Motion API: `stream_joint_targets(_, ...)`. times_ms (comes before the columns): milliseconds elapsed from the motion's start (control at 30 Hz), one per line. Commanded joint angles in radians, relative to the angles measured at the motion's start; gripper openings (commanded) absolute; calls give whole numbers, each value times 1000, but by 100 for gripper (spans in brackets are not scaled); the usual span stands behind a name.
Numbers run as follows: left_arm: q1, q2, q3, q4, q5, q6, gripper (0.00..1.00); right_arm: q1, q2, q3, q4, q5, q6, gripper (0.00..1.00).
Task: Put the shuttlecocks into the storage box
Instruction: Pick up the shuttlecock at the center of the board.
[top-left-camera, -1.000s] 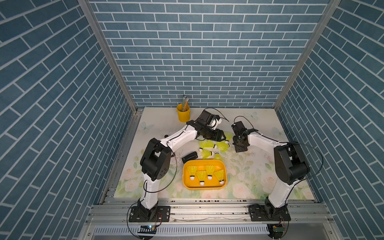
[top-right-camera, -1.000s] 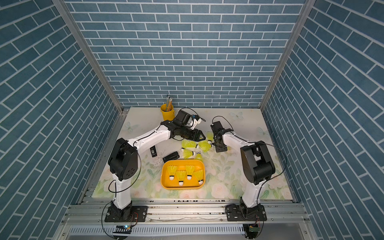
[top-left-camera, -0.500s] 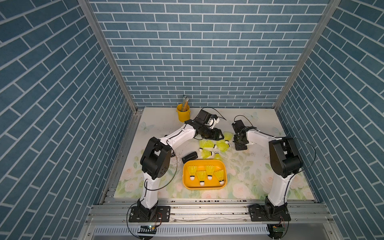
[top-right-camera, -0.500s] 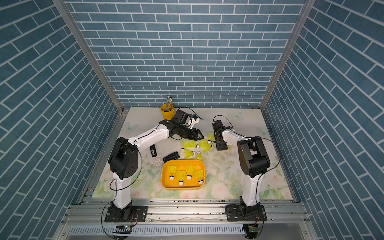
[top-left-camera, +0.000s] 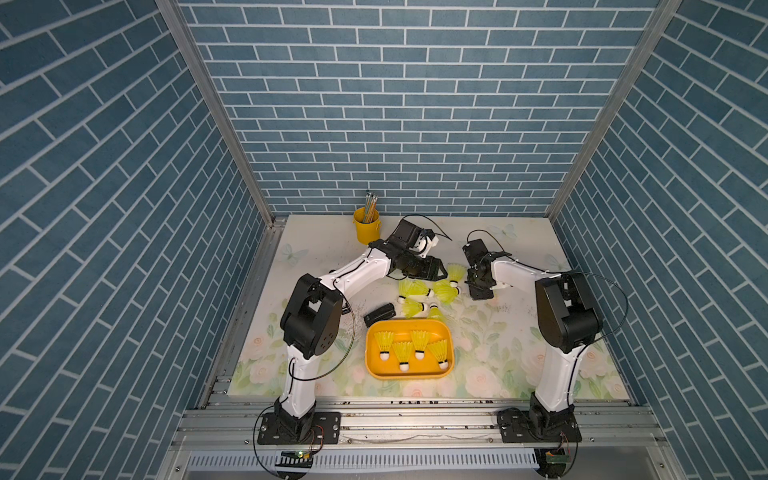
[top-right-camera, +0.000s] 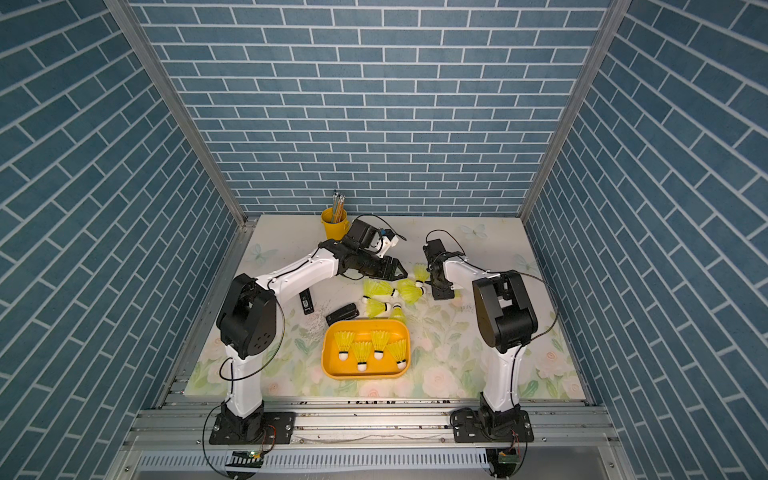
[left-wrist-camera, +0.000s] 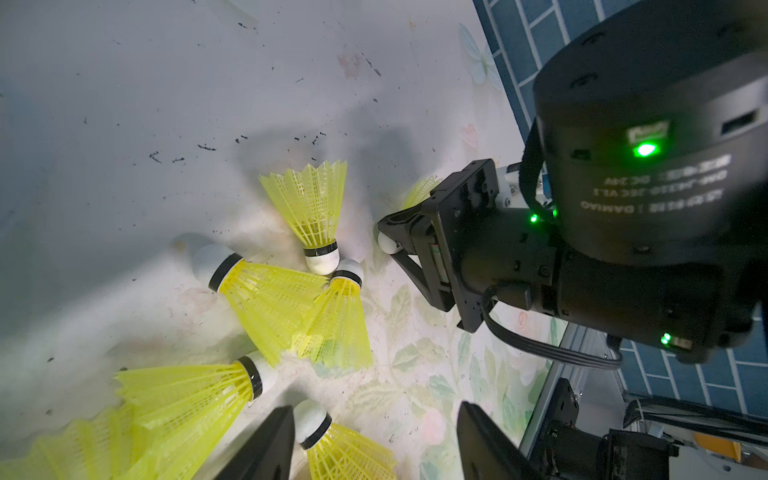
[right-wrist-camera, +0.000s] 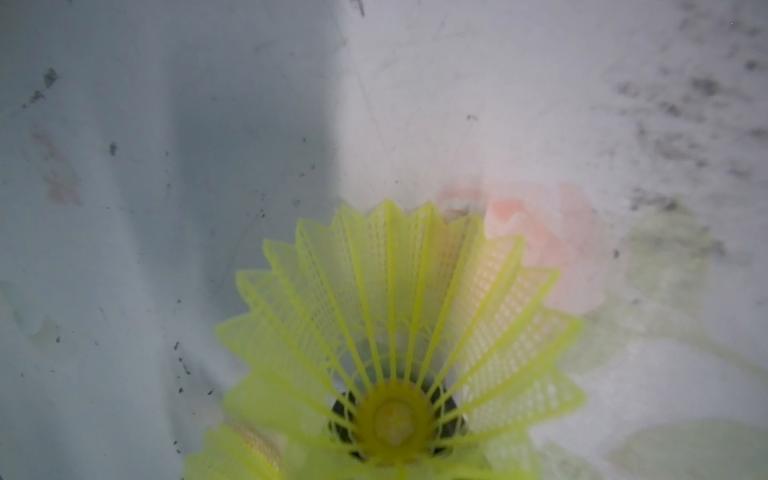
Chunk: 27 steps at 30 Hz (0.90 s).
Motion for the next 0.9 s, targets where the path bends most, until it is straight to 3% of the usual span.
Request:
stream_joint_targets(0,14,2,-9,19,14,-5,68,-2,10,1,-30,39,-38,15)
stream_joint_targets(100,17,7,-4,22,14,-9,68,3,-14,-15,-12,61,-72,10)
stream_joint_targets(433,17,-34,-43,45,-22,-39,67,47,-139,-32,-14,162,-247,9)
stream_joint_targets(667,17,-173,-177,82,-95,-91,67,124,-332,-102,55,210,-551,9)
stream_joint_targets(867,16,-345,-337,116,-146,-147,67,242,-517,-230,122,134,-787,9)
